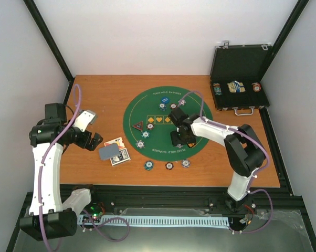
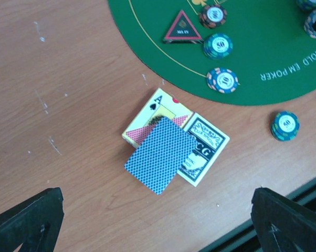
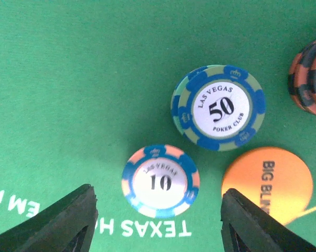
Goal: Distribute texas hold em gaming equipment
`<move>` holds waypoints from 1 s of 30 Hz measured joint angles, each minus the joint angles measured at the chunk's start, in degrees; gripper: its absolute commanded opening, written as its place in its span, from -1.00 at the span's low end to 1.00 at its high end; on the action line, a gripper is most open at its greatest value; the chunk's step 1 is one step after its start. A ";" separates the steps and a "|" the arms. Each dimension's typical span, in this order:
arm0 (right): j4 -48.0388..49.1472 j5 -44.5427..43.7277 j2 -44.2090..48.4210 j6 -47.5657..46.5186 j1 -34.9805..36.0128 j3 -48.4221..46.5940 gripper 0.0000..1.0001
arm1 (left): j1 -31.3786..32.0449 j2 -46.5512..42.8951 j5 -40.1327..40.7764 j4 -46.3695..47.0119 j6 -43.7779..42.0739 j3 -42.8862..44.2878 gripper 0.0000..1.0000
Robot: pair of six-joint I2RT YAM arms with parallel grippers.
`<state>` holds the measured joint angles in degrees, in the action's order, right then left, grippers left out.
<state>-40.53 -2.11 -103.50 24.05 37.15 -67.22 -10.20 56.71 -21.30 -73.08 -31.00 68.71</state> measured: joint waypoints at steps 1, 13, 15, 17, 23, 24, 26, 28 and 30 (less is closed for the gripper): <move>-0.46 -0.24 0.83 -0.11 0.20 -0.02 0.35 | 0.02 0.26 -0.26 -0.70 -0.92 0.02 1.00; -2.99 1.66 12.61 0.00 5.35 -3.28 0.53 | 0.13 6.64 -0.33 -0.11 -12.74 -3.69 1.00; -1.66 4.83 13.25 0.33 5.84 -2.78 0.64 | 0.46 8.00 -0.17 1.97 -15.13 -6.47 1.00; -0.20 8.02 13.92 0.79 6.08 -1.95 0.73 | 0.85 8.41 -0.07 3.89 -18.03 -9.49 1.00; 2.36 13.18 15.56 1.33 7.15 -0.57 0.79 | 4.28 6.47 1.53 10.27 -27.63 -18.91 1.00; 3.08 13.73 15.89 1.46 7.34 -0.24 0.82 | 4.96 6.29 2.08 11.10 -29.00 -20.09 1.00; 3.85 14.45 16.31 1.68 7.72 0.28 0.98 | 5.73 6.69 3.15 13.00 -31.08 -21.70 1.00; 4.98 15.30 16.90 1.90 7.91 1.42 1.00 | 6.03 7.87 4.28 15.13 -32.39 -22.62 1.00; 5.84 15.80 17.22 2.08 7.96 2.43 1.00 | 6.10 9.40 5.35 17.11 -33.11 -23.06 1.00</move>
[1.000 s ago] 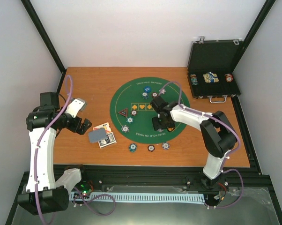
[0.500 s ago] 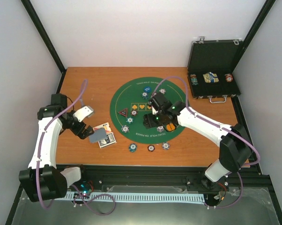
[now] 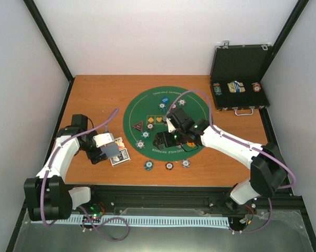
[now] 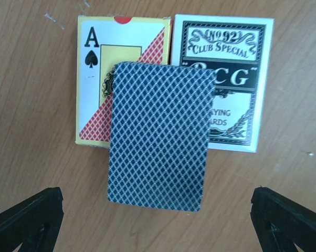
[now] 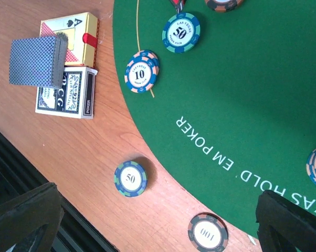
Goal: Distribute texas hold em gaming equipment
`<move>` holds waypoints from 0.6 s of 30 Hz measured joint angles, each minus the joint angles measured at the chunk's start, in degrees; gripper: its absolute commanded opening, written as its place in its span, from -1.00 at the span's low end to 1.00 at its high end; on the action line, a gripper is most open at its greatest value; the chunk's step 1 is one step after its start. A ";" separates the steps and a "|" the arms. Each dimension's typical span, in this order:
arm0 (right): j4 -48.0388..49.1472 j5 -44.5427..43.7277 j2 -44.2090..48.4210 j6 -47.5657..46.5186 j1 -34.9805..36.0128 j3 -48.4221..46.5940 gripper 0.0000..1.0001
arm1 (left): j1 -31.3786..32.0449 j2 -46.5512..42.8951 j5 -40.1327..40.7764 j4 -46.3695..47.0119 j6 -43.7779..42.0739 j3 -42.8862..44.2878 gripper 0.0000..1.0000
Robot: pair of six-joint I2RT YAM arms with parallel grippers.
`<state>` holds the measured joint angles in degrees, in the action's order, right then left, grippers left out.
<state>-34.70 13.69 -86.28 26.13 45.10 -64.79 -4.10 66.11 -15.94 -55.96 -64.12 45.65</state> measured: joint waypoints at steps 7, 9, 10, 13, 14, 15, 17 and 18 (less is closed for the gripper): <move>0.94 0.24 0.00 0.00 0.00 1.25 1.00 | 0.00 4.07 0.87 2.86 -2.01 -0.17 1.00; 1.01 0.22 0.00 -0.02 0.00 1.25 1.00 | 0.00 5.11 0.74 2.86 -2.47 -0.17 1.00; 1.01 0.24 0.00 -0.02 0.00 1.25 1.00 | 0.00 5.88 0.70 2.82 -2.75 -0.17 1.00; 0.96 0.11 0.00 -0.04 0.00 1.25 1.00 | 0.00 7.69 0.68 2.67 -3.52 -0.17 1.00; 0.94 0.07 0.00 -0.07 0.02 1.25 1.00 | 0.00 7.89 0.68 2.58 -3.76 -0.17 1.00; 0.87 0.02 0.00 -0.07 0.00 1.25 1.00 | 0.00 7.89 0.66 2.56 -4.02 -0.17 1.00; 0.81 0.02 0.00 -0.07 0.02 1.25 1.00 | 0.00 7.87 0.48 2.67 -4.52 -0.20 1.00; 0.81 0.02 0.00 -0.07 0.02 1.25 1.00 | 0.00 7.89 0.46 2.78 -4.72 -0.26 1.00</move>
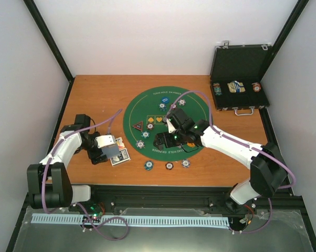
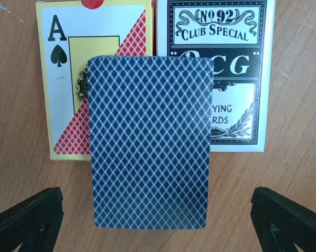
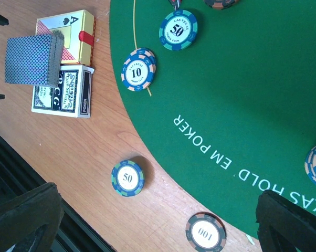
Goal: Distribute texas hold em gaming equipment
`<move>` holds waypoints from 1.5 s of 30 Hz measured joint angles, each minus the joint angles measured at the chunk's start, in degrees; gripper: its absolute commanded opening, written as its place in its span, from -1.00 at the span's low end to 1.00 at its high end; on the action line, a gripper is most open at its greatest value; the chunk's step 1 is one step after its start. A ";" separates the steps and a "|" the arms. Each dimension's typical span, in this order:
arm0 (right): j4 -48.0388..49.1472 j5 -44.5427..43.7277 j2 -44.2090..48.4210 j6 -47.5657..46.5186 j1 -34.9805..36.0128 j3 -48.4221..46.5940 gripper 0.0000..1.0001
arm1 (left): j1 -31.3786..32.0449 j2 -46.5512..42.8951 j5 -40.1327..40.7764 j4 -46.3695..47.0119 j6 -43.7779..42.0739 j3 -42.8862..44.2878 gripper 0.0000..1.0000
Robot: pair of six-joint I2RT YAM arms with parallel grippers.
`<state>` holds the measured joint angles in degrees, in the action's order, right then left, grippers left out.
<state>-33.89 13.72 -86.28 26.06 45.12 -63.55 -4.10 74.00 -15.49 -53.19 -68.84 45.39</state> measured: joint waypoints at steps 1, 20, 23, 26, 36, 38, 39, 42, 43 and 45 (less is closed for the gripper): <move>0.02 0.00 0.00 0.00 0.00 0.02 1.00 | 0.00 0.00 0.00 0.11 -0.20 -0.11 1.00; -1.09 0.04 0.00 0.04 0.94 0.09 1.00 | 0.04 5.42 -0.17 3.28 -1.86 -1.44 1.00; -1.16 0.04 0.00 0.07 1.18 0.07 1.00 | 0.04 6.16 -0.17 3.80 -2.03 -1.44 1.00; -1.31 0.04 0.00 0.07 1.40 0.04 1.00 | 0.04 6.78 -0.13 4.44 -2.36 -1.44 1.00; -2.10 0.07 -0.13 0.13 1.86 -0.87 1.00 | 0.04 8.20 0.83 7.91 -3.02 -2.43 1.00; -2.16 0.09 -0.15 0.17 2.08 -0.94 1.00 | 0.04 8.68 0.87 8.33 -3.02 -2.43 1.00; -2.21 0.07 -0.15 0.28 2.16 -0.98 1.00 | 0.04 8.79 0.85 8.41 -3.02 -2.43 1.00; -2.27 0.11 -0.20 0.35 2.29 -1.01 1.00 | 0.04 8.87 0.72 8.37 -3.02 -2.34 1.00; -2.27 0.13 -0.24 0.35 2.32 -1.01 1.00 | 0.04 8.87 0.70 8.33 -3.04 -2.25 1.00; -2.27 0.15 -0.39 0.37 2.45 -1.03 1.00 | 0.04 8.87 0.66 8.28 -3.28 -2.03 0.99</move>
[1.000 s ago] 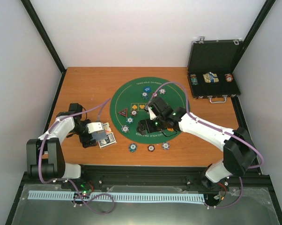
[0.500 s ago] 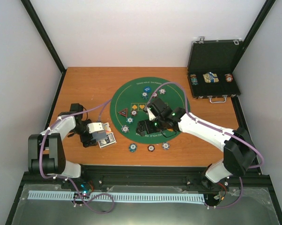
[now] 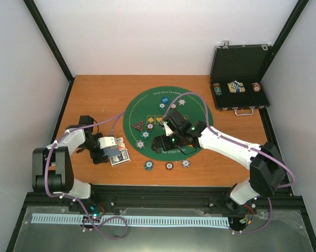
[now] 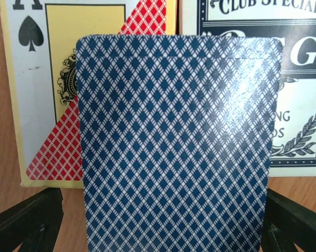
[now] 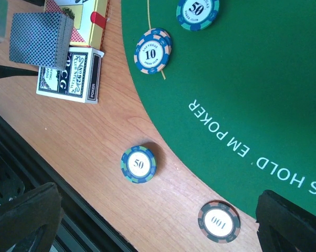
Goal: Distribute texas hold em gaming equipment
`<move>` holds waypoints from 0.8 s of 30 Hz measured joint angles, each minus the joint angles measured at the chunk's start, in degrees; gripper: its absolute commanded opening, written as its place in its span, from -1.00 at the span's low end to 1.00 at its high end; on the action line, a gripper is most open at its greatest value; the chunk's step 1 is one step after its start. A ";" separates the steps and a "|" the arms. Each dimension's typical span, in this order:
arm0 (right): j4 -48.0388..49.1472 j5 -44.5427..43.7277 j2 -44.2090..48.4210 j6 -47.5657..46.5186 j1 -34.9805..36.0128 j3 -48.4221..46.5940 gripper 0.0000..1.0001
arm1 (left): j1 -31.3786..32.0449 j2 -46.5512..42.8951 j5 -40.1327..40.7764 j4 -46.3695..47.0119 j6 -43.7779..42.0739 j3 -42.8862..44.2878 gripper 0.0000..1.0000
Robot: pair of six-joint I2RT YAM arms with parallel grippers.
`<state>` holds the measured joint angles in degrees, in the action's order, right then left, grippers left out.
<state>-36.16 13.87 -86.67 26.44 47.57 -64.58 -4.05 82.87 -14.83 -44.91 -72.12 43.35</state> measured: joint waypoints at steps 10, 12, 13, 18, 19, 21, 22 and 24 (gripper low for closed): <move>-0.02 0.09 -0.50 0.50 0.76 -0.13 1.00 | 0.00 2.29 0.28 -0.98 -2.56 1.44 1.00; 0.00 0.09 -0.50 0.61 0.87 -0.31 1.00 | 0.00 3.74 0.48 -1.27 -2.86 2.16 1.00; 0.02 0.09 -0.50 0.63 0.96 -0.33 1.00 | 0.00 4.37 0.52 -1.36 -2.95 2.45 1.00; 0.00 0.07 -0.74 0.87 1.16 -0.35 1.00 | 0.00 5.14 0.50 -1.55 -3.23 3.15 1.00; -0.02 0.04 -0.79 0.90 1.22 -0.37 1.00 | 0.00 5.14 0.50 -1.55 -3.30 3.15 1.00; -0.04 0.07 -0.92 0.94 1.36 -0.52 1.00 | 0.00 5.16 0.50 -1.55 -3.37 3.17 1.00; -0.02 0.07 -0.98 0.96 1.38 -0.59 1.00 | 0.02 5.20 0.52 -1.57 -3.37 3.17 1.00; 0.00 0.04 -1.14 0.98 1.38 -0.70 1.00 | 0.04 5.53 0.57 -1.60 -3.37 3.32 1.00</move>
<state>-36.16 13.91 -87.81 27.42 48.95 -65.28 -4.01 88.40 -14.26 -46.50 -75.48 46.68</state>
